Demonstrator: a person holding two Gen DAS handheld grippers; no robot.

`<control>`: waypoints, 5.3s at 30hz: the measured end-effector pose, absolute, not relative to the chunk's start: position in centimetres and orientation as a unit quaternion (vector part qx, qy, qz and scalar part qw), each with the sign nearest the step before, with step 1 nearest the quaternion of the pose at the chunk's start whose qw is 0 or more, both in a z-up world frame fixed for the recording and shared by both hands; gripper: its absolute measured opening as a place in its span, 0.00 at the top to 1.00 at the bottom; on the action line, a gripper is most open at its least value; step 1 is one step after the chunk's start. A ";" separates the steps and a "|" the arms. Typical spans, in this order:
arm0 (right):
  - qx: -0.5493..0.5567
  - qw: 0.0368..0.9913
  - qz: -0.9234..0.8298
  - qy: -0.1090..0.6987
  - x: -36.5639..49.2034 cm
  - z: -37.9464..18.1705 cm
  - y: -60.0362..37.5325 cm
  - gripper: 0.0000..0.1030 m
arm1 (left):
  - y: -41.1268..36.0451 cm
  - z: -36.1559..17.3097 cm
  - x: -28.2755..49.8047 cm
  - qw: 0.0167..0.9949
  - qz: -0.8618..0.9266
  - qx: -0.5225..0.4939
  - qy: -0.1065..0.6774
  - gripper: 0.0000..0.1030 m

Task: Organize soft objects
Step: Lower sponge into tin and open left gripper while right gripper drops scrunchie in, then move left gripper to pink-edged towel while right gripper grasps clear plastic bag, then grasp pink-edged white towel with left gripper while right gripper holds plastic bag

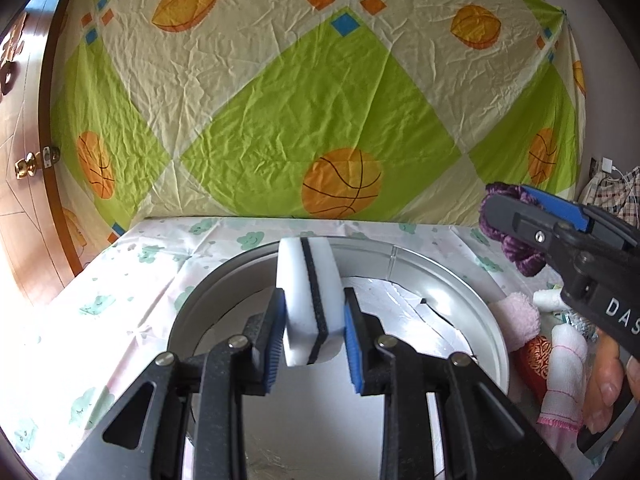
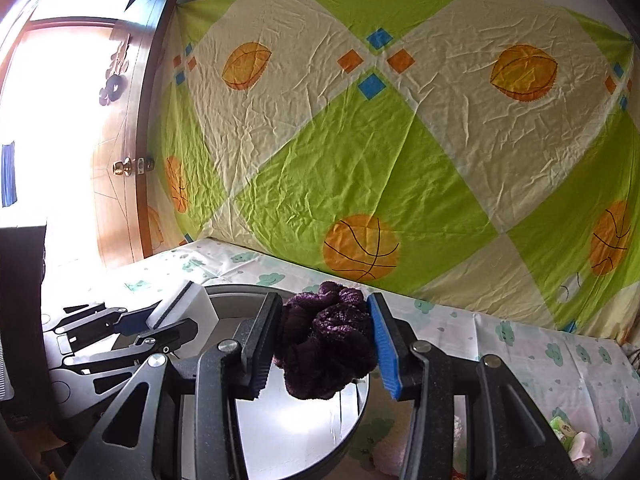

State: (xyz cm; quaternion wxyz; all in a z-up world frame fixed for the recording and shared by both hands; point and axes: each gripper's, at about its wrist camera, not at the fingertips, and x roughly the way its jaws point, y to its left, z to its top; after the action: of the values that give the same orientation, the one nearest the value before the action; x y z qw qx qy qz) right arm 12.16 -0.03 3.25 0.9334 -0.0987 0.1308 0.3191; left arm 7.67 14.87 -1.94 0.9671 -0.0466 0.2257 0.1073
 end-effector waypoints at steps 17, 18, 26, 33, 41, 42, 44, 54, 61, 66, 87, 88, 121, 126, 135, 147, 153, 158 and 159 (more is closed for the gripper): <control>-0.112 0.903 0.330 0.251 18.4 0.1 4.3 0.55 | 18.0 -2.8 12.3 0.937 0.067 -0.078 0.333 0.75; -0.115 0.901 0.329 0.259 18.7 -0.1 4.5 0.55 | 18.2 -2.8 12.6 0.935 0.067 -0.078 0.340 0.75; -0.127 0.888 0.316 0.310 21.1 -1.3 5.5 0.55 | 19.2 -2.6 13.5 0.927 0.070 -0.080 0.360 0.75; -0.139 0.880 0.309 0.333 22.1 -2.2 6.1 0.55 | 20.3 -3.3 14.3 0.918 0.078 -0.088 0.378 0.74; -0.134 0.877 0.305 0.345 22.9 -2.8 6.2 0.54 | 20.9 -3.9 14.7 0.913 0.089 -0.079 0.389 0.74; -0.131 0.877 0.306 0.348 23.0 -2.8 6.2 0.50 | 21.0 -3.9 14.8 0.913 0.092 -0.077 0.389 0.73; -0.125 0.875 0.306 0.353 23.2 -2.8 6.2 0.44 | 21.0 -4.0 14.9 0.912 0.101 -0.069 0.393 0.69; -0.098 0.889 0.313 0.319 20.9 -0.3 4.4 0.34 | 19.6 -2.3 12.9 0.927 0.124 -0.053 0.349 0.32; -0.093 0.904 0.323 0.265 16.2 3.0 -2.1 0.29 | 15.8 -0.3 7.8 0.956 0.102 -0.045 0.270 0.21; -0.068 0.918 0.302 0.249 13.6 3.2 -8.7 0.28 | 11.3 -1.1 4.4 0.969 0.068 -0.051 0.233 0.18; -0.002 0.940 0.208 0.271 7.9 -5.6 -23.6 0.25 | -3.9 -6.3 6.0 0.956 -0.057 0.011 0.288 0.15; -0.003 0.938 0.213 0.273 7.9 -5.9 -23.5 0.25 | -3.8 -6.4 6.2 0.955 -0.057 0.010 0.290 0.15; -0.027 0.934 0.194 0.299 9.6 -6.9 -23.3 0.58 | -7.1 -7.1 8.0 0.934 -0.126 0.025 0.333 0.19; -0.036 0.938 0.183 0.293 9.6 -6.7 -23.3 0.58 | -6.8 -7.6 9.1 0.923 -0.144 0.005 0.356 0.60; -0.024 0.944 0.175 0.279 9.2 -6.5 -23.8 0.58 | -6.2 -6.8 7.2 0.934 -0.150 0.000 0.325 0.89; -0.026 0.957 0.162 0.240 8.1 -6.0 -24.1 0.58 | -5.2 -5.7 5.2 0.959 -0.126 -0.003 0.254 0.90; -0.030 0.964 0.157 0.213 7.2 -5.7 -24.0 0.58 | -5.2 -5.4 4.1 0.969 -0.115 0.008 0.219 0.90; -0.030 0.967 0.155 0.203 6.9 -5.6 -24.1 0.58 | -5.1 -5.4 3.8 0.973 -0.106 0.013 0.206 0.90; -0.030 0.967 0.154 0.200 6.8 -5.6 -24.1 0.58 | -5.1 -5.3 3.7 0.973 -0.104 0.013 0.204 0.90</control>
State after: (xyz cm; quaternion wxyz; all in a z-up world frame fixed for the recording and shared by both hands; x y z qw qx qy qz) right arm 6.84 -24.11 -5.57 0.9672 -0.0298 0.2001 0.1537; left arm 3.69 -5.14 -5.34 0.9732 0.0132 0.2045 -0.1045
